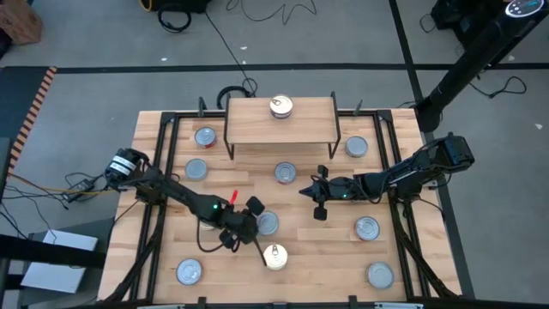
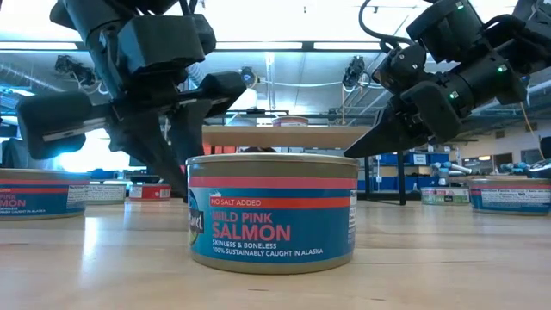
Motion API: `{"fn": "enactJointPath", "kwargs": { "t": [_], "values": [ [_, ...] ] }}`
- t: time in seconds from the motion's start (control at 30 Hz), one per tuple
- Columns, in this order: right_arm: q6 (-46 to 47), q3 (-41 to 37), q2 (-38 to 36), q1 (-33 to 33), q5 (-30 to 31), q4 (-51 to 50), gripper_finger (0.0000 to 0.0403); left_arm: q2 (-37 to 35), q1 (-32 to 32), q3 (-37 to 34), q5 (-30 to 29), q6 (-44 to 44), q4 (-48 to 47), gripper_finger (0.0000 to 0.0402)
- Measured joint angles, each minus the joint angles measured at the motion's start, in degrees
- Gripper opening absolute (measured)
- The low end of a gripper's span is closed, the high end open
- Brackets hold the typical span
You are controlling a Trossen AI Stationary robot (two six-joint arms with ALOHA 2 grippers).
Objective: Stack canned seafood by type on shelf
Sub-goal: Put the green tuna can on the shelf
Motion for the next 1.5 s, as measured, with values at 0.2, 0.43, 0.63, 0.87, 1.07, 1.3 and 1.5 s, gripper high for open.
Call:
{"fn": "enactJointPath", "kwargs": {
  "t": [0.2, 0.43, 0.63, 0.87, 1.07, 1.3, 1.5],
  "values": [
    [0.00, 0.00, 0.00, 0.00, 0.00, -0.02, 0.0010, -0.15, -0.18, -0.05, -1.32, 0.07, 0.74, 0.0017],
    [0.00, 0.00, 0.00, 0.00, 0.00, -0.02, 0.0010, 0.07, -0.28, 2.12, 0.02, -1.20, -2.83, 0.0003],
    [0.00, 0.00, 0.00, -0.01, 0.00, -0.02, 0.0011, 0.06, 0.88, 7.58, 3.75, -4.04, -8.07, 0.0002],
    [-0.01, 0.00, 0.00, 0.00, 0.00, -0.23, 0.0011, -0.70, 4.42, 9.98, 8.66, -6.72, -13.49, 0.0001],
    [0.00, 0.00, 0.00, 0.00, 0.00, -0.12, 0.0011, -0.06, 2.95, 9.90, 9.13, -2.96, -16.09, 0.0024],
    [0.00, 0.00, 0.00, 0.00, 0.00, -0.13, 0.0011, 1.27, 1.27, 9.94, 4.35, -0.27, -13.63, 0.0066],
    [0.00, 0.06, 0.00, 0.00, 0.00, -0.25, 0.0011, 3.59, 1.25, 9.96, 3.09, -0.20, -12.54, 0.0077]
  ]
}}
